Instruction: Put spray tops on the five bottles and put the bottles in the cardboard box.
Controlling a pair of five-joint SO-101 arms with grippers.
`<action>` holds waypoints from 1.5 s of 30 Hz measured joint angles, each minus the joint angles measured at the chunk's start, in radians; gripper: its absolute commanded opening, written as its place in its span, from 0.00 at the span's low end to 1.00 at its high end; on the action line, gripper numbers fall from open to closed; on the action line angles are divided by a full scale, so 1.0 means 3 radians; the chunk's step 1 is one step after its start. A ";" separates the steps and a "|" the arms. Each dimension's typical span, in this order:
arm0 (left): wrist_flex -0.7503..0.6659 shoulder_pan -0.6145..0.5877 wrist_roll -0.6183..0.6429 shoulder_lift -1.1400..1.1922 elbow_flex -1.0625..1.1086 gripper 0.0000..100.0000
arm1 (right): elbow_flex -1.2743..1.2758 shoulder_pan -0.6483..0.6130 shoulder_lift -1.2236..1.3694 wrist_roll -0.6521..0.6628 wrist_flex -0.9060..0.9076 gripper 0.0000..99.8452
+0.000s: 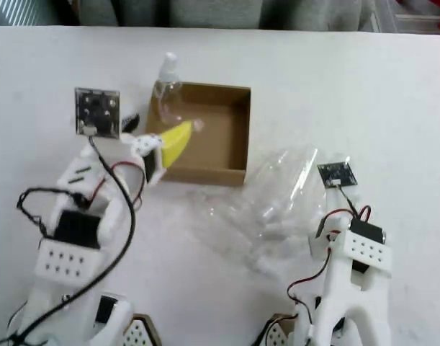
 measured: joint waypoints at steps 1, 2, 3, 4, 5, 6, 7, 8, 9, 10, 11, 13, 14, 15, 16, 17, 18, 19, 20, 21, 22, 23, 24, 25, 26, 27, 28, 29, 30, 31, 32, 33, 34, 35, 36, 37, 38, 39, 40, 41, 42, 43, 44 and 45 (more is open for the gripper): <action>0.0174 0.0051 0.0000 -0.0143 0.0000 0.34 | 0.0000 0.0000 0.0000 0.0000 0.0000 0.02; 0.0338 0.0097 0.0000 -0.0271 0.0000 0.34 | 0.0000 0.0000 0.0000 0.0000 0.0000 0.02; 0.0496 0.0143 0.0000 -0.0394 0.0000 0.34 | 0.0000 0.0000 0.0000 0.0000 0.0000 0.02; 0.0629 0.0189 0.0000 -0.0511 0.0010 0.34 | 0.0000 0.0000 0.0000 0.0000 0.0000 0.02; 0.0742 0.0205 0.0000 -0.0624 0.0066 0.34 | 0.0000 0.0000 0.0000 0.0000 0.0000 0.02; 0.0839 0.0199 0.0000 -0.0721 0.0138 0.34 | 0.0000 0.0000 0.0000 0.0000 0.0000 0.02; 0.0915 0.0184 0.0000 -0.0818 0.0230 0.34 | 0.0000 0.0000 0.0000 0.0000 0.0000 0.02; 0.0972 0.0184 0.0000 -0.0915 0.0327 0.34 | 0.0000 0.0000 0.0000 0.0000 0.0000 0.02; 0.1013 0.0169 0.0000 -0.1018 0.0445 0.34 | 0.0000 0.0000 0.0000 0.0000 0.0000 0.02; 0.1028 0.0107 0.0000 -0.1115 0.0578 0.34 | 0.0000 0.0000 0.0000 0.0000 0.0000 0.02; 0.1028 0.0031 0.0000 -0.1217 0.0711 0.34 | 0.0000 0.0000 0.0000 0.0000 0.0000 0.02; 0.1028 -0.0159 0.0000 -0.1422 0.0967 0.34 | 0.0000 0.0000 0.0000 0.0000 0.0000 0.02; 0.1028 -0.0271 0.0000 -0.1524 0.1089 0.34 | 0.0000 0.0000 0.0000 0.0000 0.0000 0.02; 0.1028 -0.0399 0.0000 -0.1621 0.1202 0.34 | 0.0000 0.0000 0.0000 0.0000 0.0000 0.02; 0.1028 -0.0522 0.0000 -0.1713 0.1314 0.34 | 0.0000 0.0000 0.0000 0.0000 0.0000 0.02; 0.1028 -0.0624 0.0000 -0.1800 0.1422 0.34 | 0.0000 0.0000 0.0000 0.0000 0.0000 0.02; 0.1028 -0.0726 0.0000 -0.1887 0.1524 0.34 | 0.0000 0.0000 0.0000 0.0000 0.0000 0.02; 0.1028 -0.0829 0.0000 -0.1959 0.1626 0.34 | 0.0000 0.0000 0.0000 0.0000 0.0000 0.02; 0.1028 -0.0926 0.0000 -0.2020 0.1729 0.34 | 0.0000 0.0000 0.0000 0.0000 0.0000 0.02; 0.1028 -0.0987 0.0000 -0.2076 0.1831 0.34 | 0.0000 0.0000 0.0000 0.0000 0.0000 0.02; 0.1028 -0.1033 0.0000 -0.2117 0.1933 0.34 | 0.0000 0.0000 0.0000 0.0000 0.0000 0.02; 0.1028 -0.1079 0.0000 -0.2153 0.2036 0.34 | -0.0020 0.0000 0.0000 0.0000 0.0005 0.02; 0.1028 -0.1120 0.0000 -0.2184 0.2133 0.34 | -0.0082 0.0000 0.0000 0.0000 0.0031 0.02; 0.1018 -0.1161 0.0000 -0.2204 0.2225 0.34 | -0.0179 0.0000 0.0000 0.0000 0.0102 0.02; 0.0972 -0.1207 0.0000 -0.2215 0.2307 0.34 | -0.0312 0.0000 0.0000 0.0000 0.0215 0.02; 0.0926 -0.1263 0.0000 -0.2220 0.2373 0.34 | -0.0476 -0.0015 0.0000 0.0000 0.0348 0.02; 0.0895 -0.1304 0.0000 -0.2230 0.2399 0.34 | -0.0675 -0.0056 0.0000 0.0000 0.0522 0.02; 0.0875 -0.1340 0.0000 -0.2230 0.2409 0.34 | -0.0900 -0.0138 0.0000 0.0010 0.0726 0.02; 0.0875 -0.1371 0.0000 -0.2230 0.2419 0.34 | -0.1141 -0.0230 0.0000 0.0046 0.0956 0.02; 0.0875 -0.1381 0.0000 -0.2230 0.2419 0.34 | -0.1371 -0.0358 0.0000 0.0087 0.1202 0.02; 0.0875 -0.1386 0.0000 -0.2230 0.2419 0.34 | -0.1611 -0.0517 0.0000 0.0113 0.1468 0.02; 0.0875 -0.1391 0.0000 -0.2230 0.2419 0.34 | -0.1846 -0.0701 0.0000 0.0113 0.1708 0.02; 0.0875 -0.1391 0.0000 -0.2230 0.2419 0.34 | -0.2056 -0.0900 0.0000 0.0113 0.1933 0.02; 0.0875 -0.1391 0.0000 -0.2230 0.2419 0.34 | -0.2230 -0.1115 0.0000 0.0102 0.2123 0.02; 0.0875 -0.1391 0.0000 -0.2230 0.2419 0.34 | -0.2348 -0.1325 0.0000 0.0066 0.2245 0.02; 0.0890 -0.1391 0.0000 -0.2230 0.2419 0.34 | -0.2424 -0.1539 -0.0005 0.0020 0.2281 0.02; 0.0915 -0.1391 -0.0005 -0.2230 0.2419 0.34 | -0.2460 -0.1708 -0.0005 -0.0020 0.2302 0.02; 0.0951 -0.1391 -0.0026 -0.2230 0.2419 0.34 | -0.2486 -0.1862 0.0000 -0.0056 0.2312 0.02; 0.0977 -0.1391 -0.0082 -0.2230 0.2419 0.34 | -0.2506 -0.2005 0.0010 -0.0087 0.2312 0.02; 0.1002 -0.1391 -0.0138 -0.2230 0.2419 0.34 | -0.2527 -0.2148 0.0056 -0.0118 0.2312 0.02; 0.1018 -0.1391 -0.0169 -0.2230 0.2419 0.34 | -0.2537 -0.2286 0.0118 -0.0148 0.2312 0.02; 0.1018 -0.1391 -0.0184 -0.2230 0.2419 0.34 | -0.2542 -0.2378 0.0205 -0.0174 0.2312 0.02; 0.1018 -0.1391 -0.0194 -0.2230 0.2419 0.34 | -0.2542 -0.2460 0.0307 -0.0205 0.2307 0.02; 0.1018 -0.1391 -0.0205 -0.2230 0.2419 0.34 | -0.2542 -0.2521 0.0430 -0.0230 0.2296 0.02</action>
